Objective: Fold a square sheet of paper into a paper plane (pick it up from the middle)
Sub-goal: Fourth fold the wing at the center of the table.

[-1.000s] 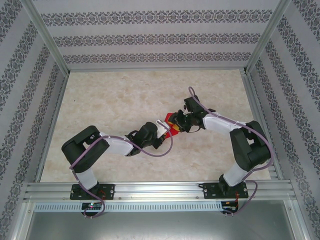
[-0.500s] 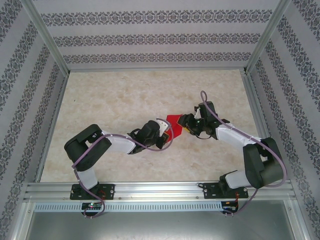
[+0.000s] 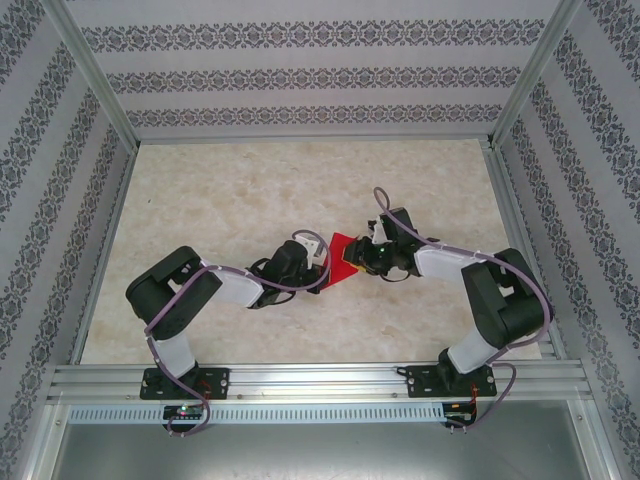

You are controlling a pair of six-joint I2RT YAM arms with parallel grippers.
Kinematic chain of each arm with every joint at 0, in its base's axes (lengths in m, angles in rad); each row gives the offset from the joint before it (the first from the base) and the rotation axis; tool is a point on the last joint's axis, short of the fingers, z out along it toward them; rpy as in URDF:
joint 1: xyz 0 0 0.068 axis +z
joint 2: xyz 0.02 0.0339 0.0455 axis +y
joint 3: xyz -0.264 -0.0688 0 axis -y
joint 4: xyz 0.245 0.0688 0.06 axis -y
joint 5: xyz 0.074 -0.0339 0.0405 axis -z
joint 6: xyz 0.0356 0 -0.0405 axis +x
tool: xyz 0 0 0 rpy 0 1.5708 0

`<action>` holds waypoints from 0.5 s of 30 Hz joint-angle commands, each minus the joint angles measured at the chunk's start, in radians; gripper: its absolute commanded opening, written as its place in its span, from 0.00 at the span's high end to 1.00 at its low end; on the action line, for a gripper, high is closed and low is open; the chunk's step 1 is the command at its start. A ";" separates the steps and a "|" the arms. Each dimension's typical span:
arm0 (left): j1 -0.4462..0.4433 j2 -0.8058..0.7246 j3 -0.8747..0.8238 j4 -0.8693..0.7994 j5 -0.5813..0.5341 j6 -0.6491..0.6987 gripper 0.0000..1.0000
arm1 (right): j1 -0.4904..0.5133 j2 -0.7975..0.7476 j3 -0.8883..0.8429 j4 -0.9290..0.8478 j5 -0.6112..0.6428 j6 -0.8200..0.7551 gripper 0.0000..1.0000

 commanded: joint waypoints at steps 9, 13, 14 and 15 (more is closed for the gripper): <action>0.047 -0.018 -0.034 0.107 0.068 -0.147 0.99 | 0.029 0.101 0.082 0.015 -0.003 -0.027 0.61; 0.054 -0.010 -0.028 0.114 0.089 -0.161 0.98 | 0.032 0.118 0.090 0.017 0.001 -0.027 0.57; 0.055 -0.008 -0.026 0.111 0.092 -0.160 0.98 | 0.032 0.122 0.093 0.017 0.000 -0.028 0.56; 0.055 -0.005 -0.021 0.106 0.096 -0.161 0.98 | 0.033 0.126 0.095 0.018 0.000 -0.030 0.55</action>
